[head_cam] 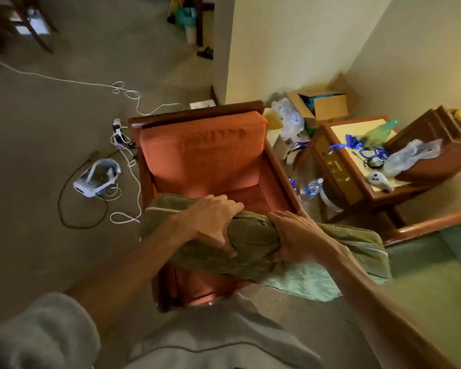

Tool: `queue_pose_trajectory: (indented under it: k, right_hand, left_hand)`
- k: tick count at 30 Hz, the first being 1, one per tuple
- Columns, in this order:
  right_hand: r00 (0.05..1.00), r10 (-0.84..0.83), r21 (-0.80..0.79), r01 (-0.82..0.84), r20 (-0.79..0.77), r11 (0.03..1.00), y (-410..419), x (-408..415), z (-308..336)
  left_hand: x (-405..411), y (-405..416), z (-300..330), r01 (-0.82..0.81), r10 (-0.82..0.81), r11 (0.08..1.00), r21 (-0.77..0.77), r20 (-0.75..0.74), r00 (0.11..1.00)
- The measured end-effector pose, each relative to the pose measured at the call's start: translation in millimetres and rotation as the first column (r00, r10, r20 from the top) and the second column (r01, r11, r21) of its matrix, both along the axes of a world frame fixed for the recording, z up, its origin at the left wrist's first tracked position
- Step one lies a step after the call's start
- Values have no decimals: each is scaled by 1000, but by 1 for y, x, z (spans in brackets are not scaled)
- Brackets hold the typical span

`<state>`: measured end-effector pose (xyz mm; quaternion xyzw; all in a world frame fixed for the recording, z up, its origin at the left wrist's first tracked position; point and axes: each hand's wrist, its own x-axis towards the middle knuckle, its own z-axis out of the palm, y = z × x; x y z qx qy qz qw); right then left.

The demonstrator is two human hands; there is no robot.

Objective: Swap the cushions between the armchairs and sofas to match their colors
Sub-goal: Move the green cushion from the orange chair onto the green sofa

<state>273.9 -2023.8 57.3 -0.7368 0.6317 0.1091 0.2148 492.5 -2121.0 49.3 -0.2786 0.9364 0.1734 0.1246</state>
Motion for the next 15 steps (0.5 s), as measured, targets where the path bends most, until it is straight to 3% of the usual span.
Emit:
queue_pose_trajectory:
  k: [7, 15]
  right_hand:
    - [968, -244, -184, 252, 62, 950, 127, 16, 42]
    - [853, -511, -232, 521, 108, 821, 269, -27, 73]
  left_hand:
    - [-12, 70, 63, 219, -222, 970, -103, -21, 975]
    - [-109, 165, 93, 470, -483, 870, -149, -58, 874]
